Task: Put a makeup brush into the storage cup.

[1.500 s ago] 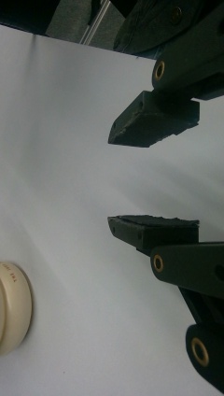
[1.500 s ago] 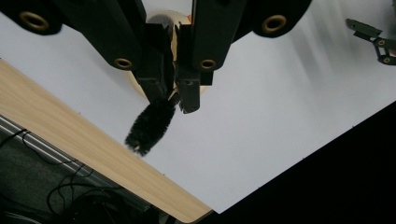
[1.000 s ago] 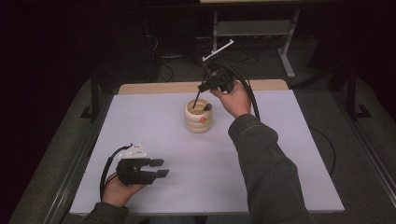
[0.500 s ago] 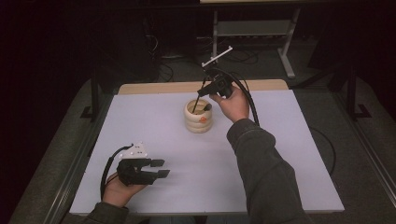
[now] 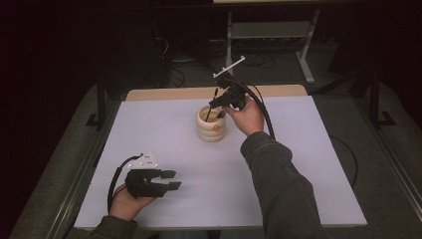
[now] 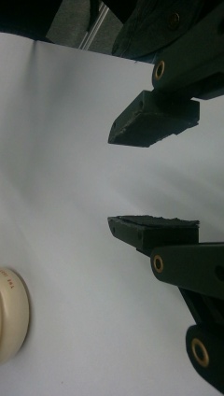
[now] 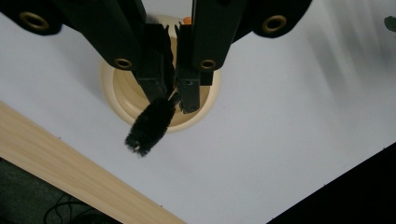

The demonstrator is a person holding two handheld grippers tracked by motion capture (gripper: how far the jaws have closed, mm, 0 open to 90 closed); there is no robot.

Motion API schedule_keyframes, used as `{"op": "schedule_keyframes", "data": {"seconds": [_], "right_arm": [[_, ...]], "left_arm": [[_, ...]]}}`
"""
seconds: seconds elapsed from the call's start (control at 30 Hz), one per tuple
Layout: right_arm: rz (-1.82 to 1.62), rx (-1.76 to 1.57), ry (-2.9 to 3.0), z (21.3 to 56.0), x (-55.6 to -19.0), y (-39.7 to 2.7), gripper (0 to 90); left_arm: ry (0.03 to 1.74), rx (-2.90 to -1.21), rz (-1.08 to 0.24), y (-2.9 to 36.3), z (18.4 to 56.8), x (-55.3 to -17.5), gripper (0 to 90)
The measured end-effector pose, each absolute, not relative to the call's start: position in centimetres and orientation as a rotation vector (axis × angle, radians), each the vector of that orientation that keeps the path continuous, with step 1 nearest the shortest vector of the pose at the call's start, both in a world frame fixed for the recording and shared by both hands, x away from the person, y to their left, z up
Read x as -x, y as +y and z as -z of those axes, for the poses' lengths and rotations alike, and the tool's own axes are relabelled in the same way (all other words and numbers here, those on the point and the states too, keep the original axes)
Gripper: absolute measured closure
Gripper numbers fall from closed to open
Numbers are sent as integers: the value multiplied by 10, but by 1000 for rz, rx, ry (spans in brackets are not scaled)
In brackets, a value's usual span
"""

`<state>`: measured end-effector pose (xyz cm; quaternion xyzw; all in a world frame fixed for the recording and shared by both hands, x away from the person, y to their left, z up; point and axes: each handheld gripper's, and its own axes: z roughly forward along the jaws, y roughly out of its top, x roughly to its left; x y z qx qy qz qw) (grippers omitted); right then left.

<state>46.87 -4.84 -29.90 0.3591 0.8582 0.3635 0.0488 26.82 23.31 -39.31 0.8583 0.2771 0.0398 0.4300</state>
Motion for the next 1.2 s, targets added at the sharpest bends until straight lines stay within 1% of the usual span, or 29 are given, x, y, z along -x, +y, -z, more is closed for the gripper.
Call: {"op": "schedule_keyframes", "data": {"seconds": [0.6, 1.03, 1.2], "right_arm": [[-1055, -1084, 2640, 314, -462, -40, 833], [-1126, -1131, 2533, 315, -449, -62, 526], [-1153, -1150, 2519, 316, -446, -73, 494]], "left_arm": [[681, -2149, -107, 234, 393, -269, 530], [689, -2153, -103, 232, 394, -270, 523], [688, -2158, -105, 230, 395, -270, 517]]}}
